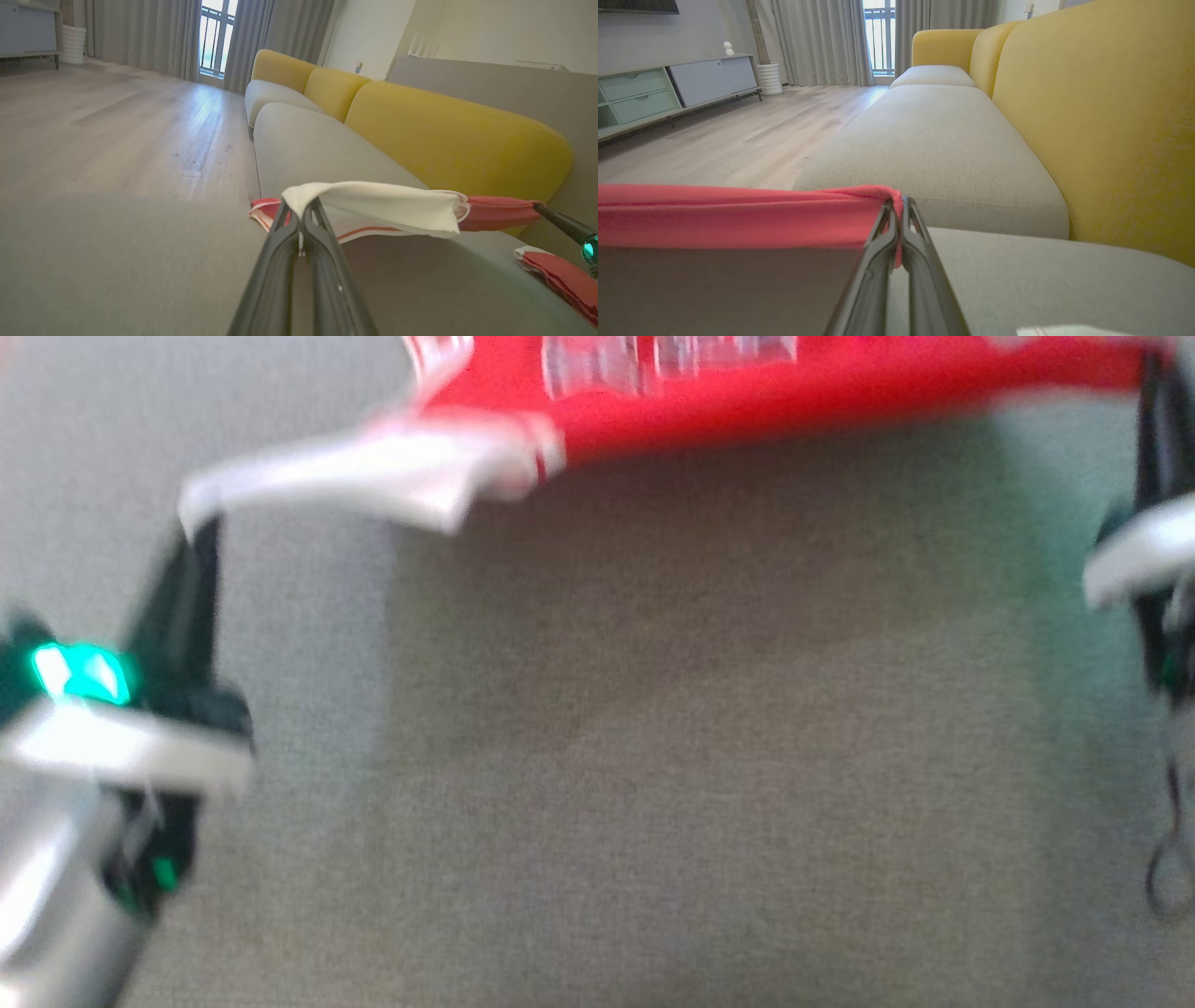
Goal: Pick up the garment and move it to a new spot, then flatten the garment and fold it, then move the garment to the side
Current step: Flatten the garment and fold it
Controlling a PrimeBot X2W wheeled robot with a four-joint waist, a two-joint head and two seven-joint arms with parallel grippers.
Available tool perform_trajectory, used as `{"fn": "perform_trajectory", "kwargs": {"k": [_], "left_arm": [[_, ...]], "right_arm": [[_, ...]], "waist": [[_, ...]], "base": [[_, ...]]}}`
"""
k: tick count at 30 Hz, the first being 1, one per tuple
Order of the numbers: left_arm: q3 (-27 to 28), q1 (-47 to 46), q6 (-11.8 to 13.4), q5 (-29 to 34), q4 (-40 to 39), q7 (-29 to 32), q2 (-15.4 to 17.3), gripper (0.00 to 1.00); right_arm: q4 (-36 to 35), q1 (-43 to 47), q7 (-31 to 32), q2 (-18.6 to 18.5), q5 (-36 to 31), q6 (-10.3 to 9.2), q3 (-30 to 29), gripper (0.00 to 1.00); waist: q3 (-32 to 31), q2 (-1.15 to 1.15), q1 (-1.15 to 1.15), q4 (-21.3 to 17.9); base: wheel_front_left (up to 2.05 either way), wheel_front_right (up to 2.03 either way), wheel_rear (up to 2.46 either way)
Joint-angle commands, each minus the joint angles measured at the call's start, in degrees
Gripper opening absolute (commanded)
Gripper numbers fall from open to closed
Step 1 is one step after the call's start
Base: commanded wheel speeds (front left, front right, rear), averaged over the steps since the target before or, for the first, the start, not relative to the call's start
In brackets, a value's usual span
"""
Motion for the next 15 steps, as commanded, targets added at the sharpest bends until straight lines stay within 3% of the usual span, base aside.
{"fn": "perform_trajectory", "kwargs": {"k": [1, 8, 15], "left_arm": [[3.9, 1.2, 0.8, -0.4, -1.8, -0.3, 2.9, 0.00], [2.5, 17.7, 4.5, -0.9, -5.5, -0.3, 0.8, 0.00], [1.3, 27.2, 8.2, -2.0, -9.1, -0.3, 0.1, 0.00]], "right_arm": [[-2.6, 3.0, 0.3, -1.6, 1.0, -0.05, -0.8, 0.00], [-10.7, 19.4, 3.5, -1.5, 3.3, -0.05, -1.6, 0.00], [-18.4, 30.1, 6.7, -1.2, 4.0, -0.05, -3.3, 0.00]], "waist": [[-3.6, 0.00, 0.02, -0.5], [-10.2, 0.00, 0.02, -1.5], [-12.6, 0.00, 0.02, -1.8]], "base": [[0.00, 0.00, 0.00], [0.00, 0.00, 0.00], [0.00, 0.00, 0.00]]}}
